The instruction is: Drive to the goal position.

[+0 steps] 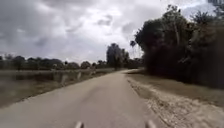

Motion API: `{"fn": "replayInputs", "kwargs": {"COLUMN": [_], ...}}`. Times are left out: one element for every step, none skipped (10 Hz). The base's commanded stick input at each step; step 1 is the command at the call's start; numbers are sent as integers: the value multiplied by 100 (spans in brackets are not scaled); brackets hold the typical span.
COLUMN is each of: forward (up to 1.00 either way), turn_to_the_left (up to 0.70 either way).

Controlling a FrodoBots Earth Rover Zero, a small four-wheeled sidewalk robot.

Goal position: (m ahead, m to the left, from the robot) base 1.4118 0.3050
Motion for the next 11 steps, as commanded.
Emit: {"fn": "replayInputs", "kwargs": {"forward": [85, 85, 85, 85, 85, 85, 85, 85, 85, 85, 85], "turn_to_the_left": [0, 0, 0, 0, 0, 0, 0, 0, 0, 0, 0]}}
